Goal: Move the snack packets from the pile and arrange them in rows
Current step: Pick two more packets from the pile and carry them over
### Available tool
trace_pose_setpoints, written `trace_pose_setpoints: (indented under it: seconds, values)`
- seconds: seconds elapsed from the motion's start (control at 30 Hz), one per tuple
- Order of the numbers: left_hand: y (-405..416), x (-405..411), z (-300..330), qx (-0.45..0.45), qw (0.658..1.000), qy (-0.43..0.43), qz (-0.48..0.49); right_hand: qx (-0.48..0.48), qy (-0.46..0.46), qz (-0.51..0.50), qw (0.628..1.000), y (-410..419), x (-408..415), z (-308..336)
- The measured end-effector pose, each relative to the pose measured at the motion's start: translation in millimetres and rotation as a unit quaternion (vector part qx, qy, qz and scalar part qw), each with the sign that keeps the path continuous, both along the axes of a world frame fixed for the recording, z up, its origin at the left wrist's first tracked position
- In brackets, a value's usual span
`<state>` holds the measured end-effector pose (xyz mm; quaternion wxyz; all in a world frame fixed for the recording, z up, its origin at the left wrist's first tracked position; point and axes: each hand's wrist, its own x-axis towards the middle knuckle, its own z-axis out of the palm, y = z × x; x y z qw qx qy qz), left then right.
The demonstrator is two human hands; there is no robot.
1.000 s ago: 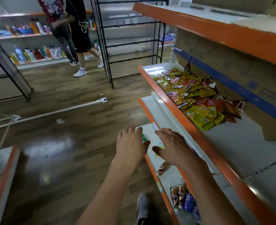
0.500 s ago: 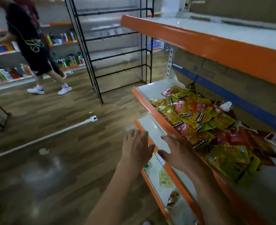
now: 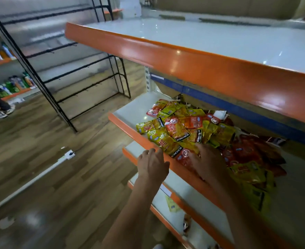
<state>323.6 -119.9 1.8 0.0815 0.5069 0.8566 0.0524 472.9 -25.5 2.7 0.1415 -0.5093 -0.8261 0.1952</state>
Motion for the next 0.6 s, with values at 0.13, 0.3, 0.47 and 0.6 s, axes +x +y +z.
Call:
trace_pose_setpoints:
  seconds: [0.13,0.3,0.47,0.6]
  values:
    - [33.8,-21.1,-11.8,0.021,0.999,-0.009,-0.041,-0.02,-0.025,-0.033,0.999,25.9,-14.6,-0.8]
    - [71.6,-40.2,-23.8,0.058,0.992,-0.029,-0.111,-0.005,-0.048,-0.086,0.995,40.8,-33.7,-8.7]
    - [89.2,-55.6,-25.7,0.011,0.99,-0.005,-0.137,0.026,-0.086,-0.098,0.991,38.8,-42.9,-19.3]
    - [94.9,-64.0,-19.2,0.012,0.991,0.007,-0.133,0.006,-0.058,-0.133,0.989,41.0,-48.7,-25.1]
